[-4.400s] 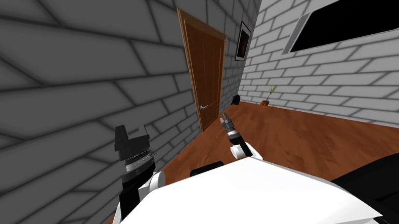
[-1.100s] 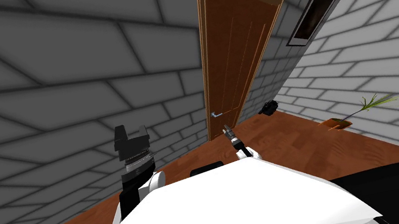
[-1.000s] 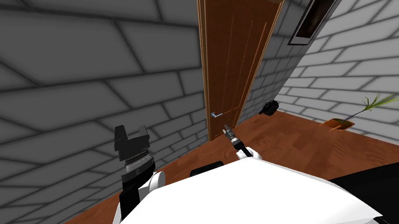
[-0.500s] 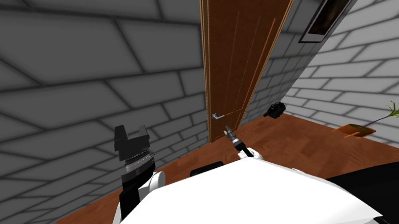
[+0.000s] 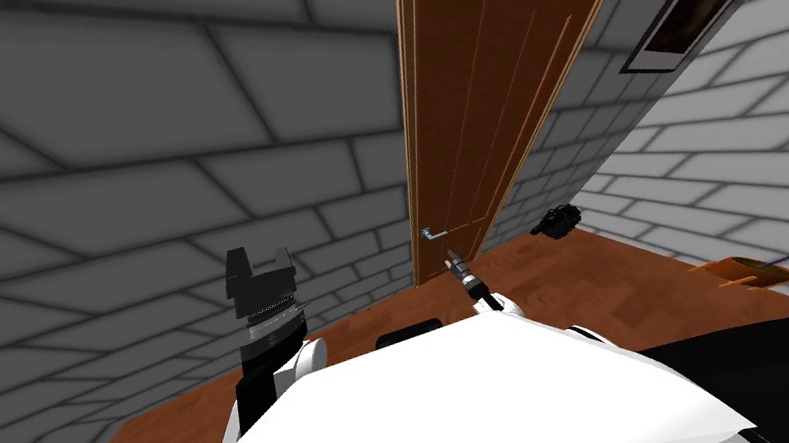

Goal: Pull the door open

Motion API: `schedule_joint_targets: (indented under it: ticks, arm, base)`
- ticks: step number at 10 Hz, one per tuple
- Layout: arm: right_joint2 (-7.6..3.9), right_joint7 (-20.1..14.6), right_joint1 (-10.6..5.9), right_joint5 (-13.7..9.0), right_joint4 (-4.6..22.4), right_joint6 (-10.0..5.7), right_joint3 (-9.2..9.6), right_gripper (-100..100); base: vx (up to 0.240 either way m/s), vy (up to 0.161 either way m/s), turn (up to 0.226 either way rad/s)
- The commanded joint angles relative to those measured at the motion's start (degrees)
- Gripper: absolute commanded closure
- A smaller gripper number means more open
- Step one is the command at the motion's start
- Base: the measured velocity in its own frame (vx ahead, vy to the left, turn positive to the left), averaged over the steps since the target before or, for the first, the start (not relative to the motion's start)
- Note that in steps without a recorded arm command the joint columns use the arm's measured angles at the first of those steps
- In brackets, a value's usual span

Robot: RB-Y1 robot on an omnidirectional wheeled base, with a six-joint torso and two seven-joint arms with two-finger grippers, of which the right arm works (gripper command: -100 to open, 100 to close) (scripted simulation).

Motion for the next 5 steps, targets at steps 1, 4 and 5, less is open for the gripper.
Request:
schedule_joint_targets:
  ticks: [1, 4, 5]
  arm:
    - [-0.49, -0.7, -0.62, 0.0, 2.1, -0.67, 0.03, -100]
    - [-1.04, -1.6, -1.66, 0.1, 5.4, -1.78, 0.06, -100]
    - [-1.10, -1.7, -1.76, 0.1, 5.7, -1.88, 0.07, -100]
  base:
    - [0.065, -0.084, 0.113]
    - [0.077, -0.078, 0.070]
    - [0.047, -0.062, 0.051]
